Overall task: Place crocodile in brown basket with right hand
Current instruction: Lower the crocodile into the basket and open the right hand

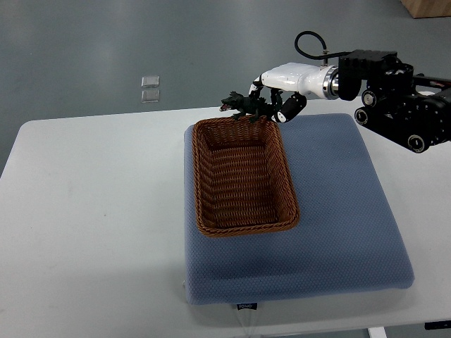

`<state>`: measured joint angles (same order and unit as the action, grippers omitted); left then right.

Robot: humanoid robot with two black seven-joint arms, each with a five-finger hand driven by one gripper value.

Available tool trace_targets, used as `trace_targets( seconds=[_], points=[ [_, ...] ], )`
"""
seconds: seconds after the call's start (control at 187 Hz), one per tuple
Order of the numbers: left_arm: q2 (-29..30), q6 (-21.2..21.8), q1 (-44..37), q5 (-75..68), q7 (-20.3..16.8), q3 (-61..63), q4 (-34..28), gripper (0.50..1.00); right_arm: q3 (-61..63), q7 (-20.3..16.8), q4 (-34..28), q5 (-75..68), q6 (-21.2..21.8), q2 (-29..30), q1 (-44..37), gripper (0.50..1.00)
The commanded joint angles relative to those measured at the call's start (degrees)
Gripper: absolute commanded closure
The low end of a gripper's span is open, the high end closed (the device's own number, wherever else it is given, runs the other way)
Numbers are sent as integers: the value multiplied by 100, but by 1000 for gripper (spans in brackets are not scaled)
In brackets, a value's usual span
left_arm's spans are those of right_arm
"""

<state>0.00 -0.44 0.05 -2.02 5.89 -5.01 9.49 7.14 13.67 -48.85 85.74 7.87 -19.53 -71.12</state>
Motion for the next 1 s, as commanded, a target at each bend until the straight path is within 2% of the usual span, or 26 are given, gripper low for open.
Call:
trace_targets(
  seconds=[0.0,0.236,0.418,0.45,0.472,0.482,0.493,0.509,0.53,0.782,0.868,0.916,0.997],
  points=[
    [0,0,4,0,0,0,0,500,-37,4,-107,13,13,125,54,1000],
    [0,0,-5,0,0,0,0,500,-90,-13,-116,83,22,354,388,991],
    [0,0,4,0,0,0,0,500,-98,-31,-116,92,13,442,520,961],
    [0,0,-5,0,0,0,0,500,-90,-31,-116,92,13,442,520,934],
    [0,0,4,0,0,0,0,500,-98,-31,-116,92,13,442,520,906],
    [0,0,-5,0,0,0,0,500,-90,-31,-116,92,13,442,520,875],
    [0,0,-5,0,0,0,0,500,-90,-31,-116,92,13,442,520,875],
    [0,0,-5,0,0,0,0,500,-98,-31,-116,92,4,442,520,840],
    [0,0,-5,0,0,0,0,500,-98,-31,-116,92,5,442,520,818],
    [0,0,4,0,0,0,0,500,-90,-31,-89,92,-4,415,582,750],
    [0,0,-5,0,0,0,0,500,-90,-31,-89,92,-4,398,573,746],
    [0,0,4,0,0,0,0,500,-81,-31,-89,83,-4,380,564,716],
    [0,0,4,0,0,0,0,500,-81,-31,-89,83,-4,363,564,693]
  ],
)
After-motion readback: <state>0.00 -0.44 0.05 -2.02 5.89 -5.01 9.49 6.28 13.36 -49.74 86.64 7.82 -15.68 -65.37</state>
